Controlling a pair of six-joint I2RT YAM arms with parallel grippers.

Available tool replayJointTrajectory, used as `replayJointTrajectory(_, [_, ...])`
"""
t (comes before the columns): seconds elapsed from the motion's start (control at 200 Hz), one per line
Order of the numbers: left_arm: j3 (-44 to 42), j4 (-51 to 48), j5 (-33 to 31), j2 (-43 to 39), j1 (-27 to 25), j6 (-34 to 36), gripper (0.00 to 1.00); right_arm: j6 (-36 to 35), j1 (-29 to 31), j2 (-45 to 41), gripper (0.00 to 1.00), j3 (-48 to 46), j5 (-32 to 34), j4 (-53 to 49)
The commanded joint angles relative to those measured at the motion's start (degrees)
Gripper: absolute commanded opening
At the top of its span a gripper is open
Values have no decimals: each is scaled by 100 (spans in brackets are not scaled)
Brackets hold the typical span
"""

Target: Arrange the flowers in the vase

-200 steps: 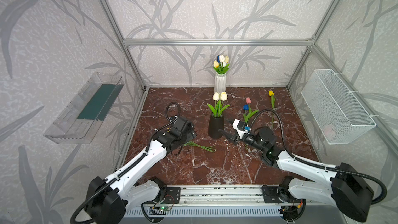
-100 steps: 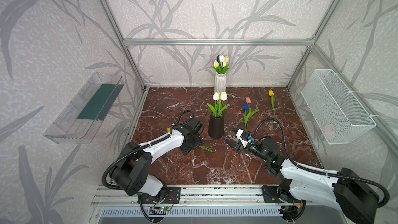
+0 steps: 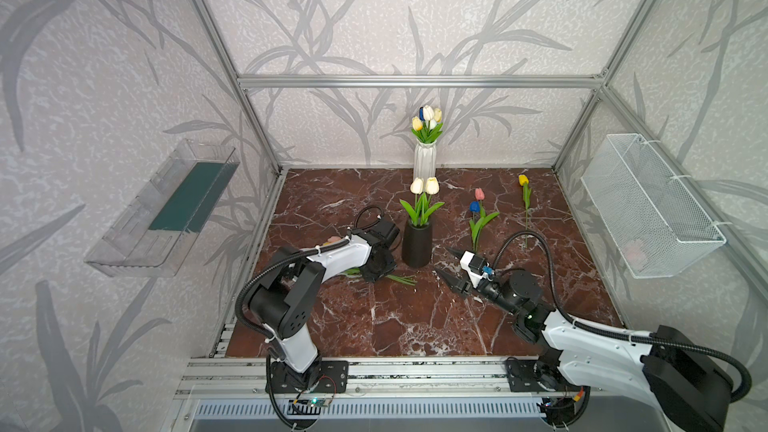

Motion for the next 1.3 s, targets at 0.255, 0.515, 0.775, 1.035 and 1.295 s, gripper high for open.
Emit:
replayJointTrajectory(0.255, [262,-1040,-950,-61,401,1153,0,-50,34,68,63,-141,370,569])
replayJointTrajectory(0.515, [356,-1089,-1739,-1126,470,1842,0,-33,34,130,63,-281,570,851])
replayJointTrajectory(0.775, [-838,1457,-2056,-3996,378,3433,0,-22,33,203,63,-369,848,983])
replayJointTrajectory(1.035, [-569,3419,-453,-4469,360,5335,0,-112,34,534,63,-464,920,1565])
replayJointTrajectory(1.295, [-608,5271,1538,-3971,249,5939,0,-166,34,400,63,-459,802,1428])
